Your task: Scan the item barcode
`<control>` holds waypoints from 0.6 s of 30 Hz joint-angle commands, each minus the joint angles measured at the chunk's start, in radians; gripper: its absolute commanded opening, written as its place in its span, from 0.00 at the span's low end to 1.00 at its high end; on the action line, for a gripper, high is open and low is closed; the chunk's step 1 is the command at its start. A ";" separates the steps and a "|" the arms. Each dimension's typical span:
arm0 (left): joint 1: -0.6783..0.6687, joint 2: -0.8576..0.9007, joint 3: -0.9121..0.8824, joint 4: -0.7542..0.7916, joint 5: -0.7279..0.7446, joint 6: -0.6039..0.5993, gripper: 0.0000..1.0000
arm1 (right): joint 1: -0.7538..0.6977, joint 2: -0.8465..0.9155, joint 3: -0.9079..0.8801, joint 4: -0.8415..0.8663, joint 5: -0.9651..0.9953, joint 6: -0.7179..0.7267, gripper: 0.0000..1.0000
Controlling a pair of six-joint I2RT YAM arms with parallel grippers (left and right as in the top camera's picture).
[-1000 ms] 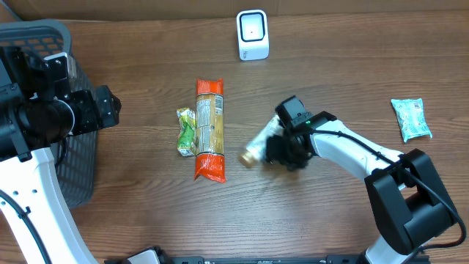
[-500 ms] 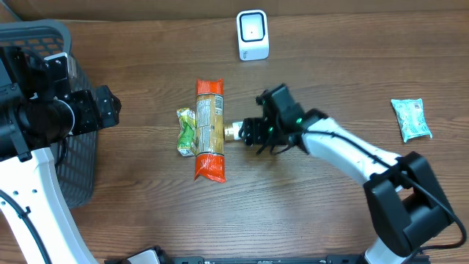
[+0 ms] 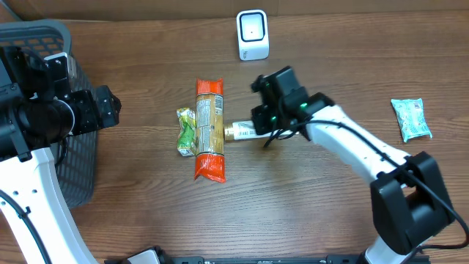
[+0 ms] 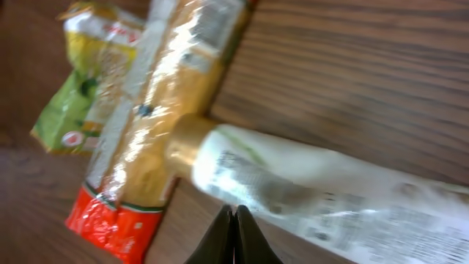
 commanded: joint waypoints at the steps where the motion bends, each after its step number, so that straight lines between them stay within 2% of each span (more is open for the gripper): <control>1: 0.004 0.006 0.006 -0.002 0.008 0.019 0.99 | 0.032 0.027 0.000 0.006 0.063 0.034 0.04; 10: 0.003 0.006 0.006 -0.002 0.009 0.019 1.00 | 0.034 0.062 0.000 0.039 0.077 0.076 0.04; 18: 0.003 0.006 0.006 -0.002 0.009 0.019 1.00 | 0.035 0.163 0.000 0.054 0.058 0.149 0.04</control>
